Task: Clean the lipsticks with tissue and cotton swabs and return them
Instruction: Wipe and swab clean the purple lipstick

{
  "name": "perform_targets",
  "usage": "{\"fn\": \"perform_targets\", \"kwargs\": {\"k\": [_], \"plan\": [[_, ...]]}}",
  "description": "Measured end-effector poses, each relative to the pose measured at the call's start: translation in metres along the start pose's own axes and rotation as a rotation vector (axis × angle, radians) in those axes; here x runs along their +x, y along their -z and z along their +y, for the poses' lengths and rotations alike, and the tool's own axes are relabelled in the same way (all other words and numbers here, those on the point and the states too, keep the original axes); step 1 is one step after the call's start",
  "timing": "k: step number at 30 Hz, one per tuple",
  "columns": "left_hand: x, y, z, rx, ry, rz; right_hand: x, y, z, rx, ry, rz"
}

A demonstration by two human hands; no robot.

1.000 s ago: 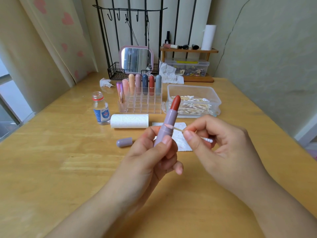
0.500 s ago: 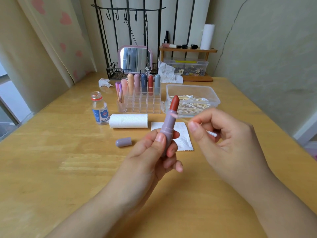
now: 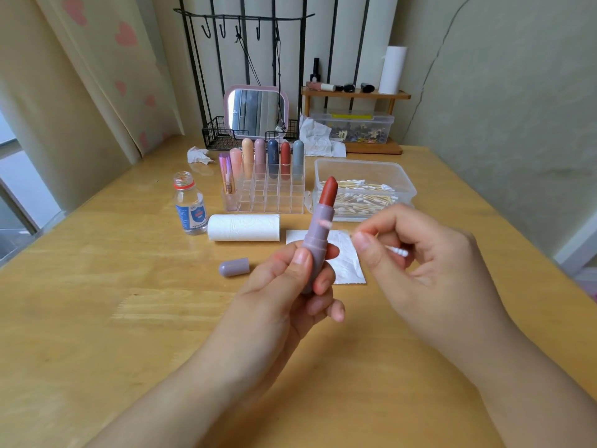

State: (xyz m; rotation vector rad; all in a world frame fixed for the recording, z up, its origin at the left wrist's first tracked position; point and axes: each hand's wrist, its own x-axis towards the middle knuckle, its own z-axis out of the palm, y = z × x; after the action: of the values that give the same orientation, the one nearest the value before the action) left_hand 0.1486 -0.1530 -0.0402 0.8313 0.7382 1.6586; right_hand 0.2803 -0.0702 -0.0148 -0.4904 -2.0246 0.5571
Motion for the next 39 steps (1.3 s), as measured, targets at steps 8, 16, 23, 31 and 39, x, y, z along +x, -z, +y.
{"fn": "perform_targets", "kwargs": {"k": [8,16,23,31,39], "plan": [[0.0031,0.0025,0.0018,-0.021,0.011,-0.048,-0.0033,-0.0002,0.0008,0.015,0.02,-0.063],[0.0004,0.0016,0.0009,0.096,-0.017,-0.021,-0.0028,-0.0019,-0.0026,0.05,0.032,-0.083],[-0.001,-0.0013,-0.0018,0.101,0.013,0.02,-0.0007,0.001,-0.0012,-0.037,0.026,-0.004],[-0.0007,-0.0028,-0.0006,0.124,-0.018,0.05,-0.0024,-0.0009,-0.0007,-0.045,0.04,-0.058],[-0.0015,-0.0015,0.0001,0.104,-0.006,0.06,-0.0028,0.0,-0.0002,-0.031,0.025,-0.059]]}}
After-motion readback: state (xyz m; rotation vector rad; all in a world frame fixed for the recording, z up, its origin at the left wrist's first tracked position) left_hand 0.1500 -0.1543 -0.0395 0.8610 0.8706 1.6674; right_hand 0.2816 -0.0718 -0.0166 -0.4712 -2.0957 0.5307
